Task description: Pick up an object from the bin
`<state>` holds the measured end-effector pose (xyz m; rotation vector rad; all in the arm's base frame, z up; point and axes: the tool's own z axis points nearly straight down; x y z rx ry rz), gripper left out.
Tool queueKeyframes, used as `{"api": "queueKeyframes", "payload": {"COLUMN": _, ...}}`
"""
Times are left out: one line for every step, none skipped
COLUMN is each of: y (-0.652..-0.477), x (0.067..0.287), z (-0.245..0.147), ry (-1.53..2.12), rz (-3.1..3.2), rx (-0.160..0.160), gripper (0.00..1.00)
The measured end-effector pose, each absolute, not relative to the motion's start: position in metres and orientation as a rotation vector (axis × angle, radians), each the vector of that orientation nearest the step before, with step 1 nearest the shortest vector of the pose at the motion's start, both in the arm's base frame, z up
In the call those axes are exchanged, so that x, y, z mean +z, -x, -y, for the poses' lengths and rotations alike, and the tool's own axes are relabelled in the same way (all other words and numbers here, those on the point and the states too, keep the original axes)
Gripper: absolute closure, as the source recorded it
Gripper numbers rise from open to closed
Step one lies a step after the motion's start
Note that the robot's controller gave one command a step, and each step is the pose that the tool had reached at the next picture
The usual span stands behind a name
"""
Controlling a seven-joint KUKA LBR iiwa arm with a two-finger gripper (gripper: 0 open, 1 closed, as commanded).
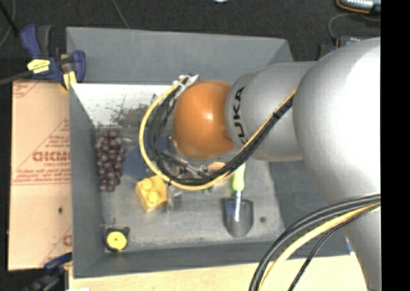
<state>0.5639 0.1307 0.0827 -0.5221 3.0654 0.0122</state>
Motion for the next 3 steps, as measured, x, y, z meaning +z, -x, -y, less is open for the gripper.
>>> {"api": "queueKeyframes", "payload": {"y": -0.564, "x": 0.083, "z": -0.131, "ry": 0.521, "rz": -3.066, "rx": 0.012, "gripper": 1.0}}
{"api": "queueKeyframes", "payload": {"y": -0.564, "x": 0.084, "z": -0.131, "ry": 0.52, "rz": -3.065, "rx": 0.013, "gripper": 1.0}}
{"api": "queueKeyframes", "payload": {"y": -0.588, "x": 0.126, "z": -0.148, "ry": 0.339, "rz": -3.085, "rx": 0.016, "gripper": 1.0}}
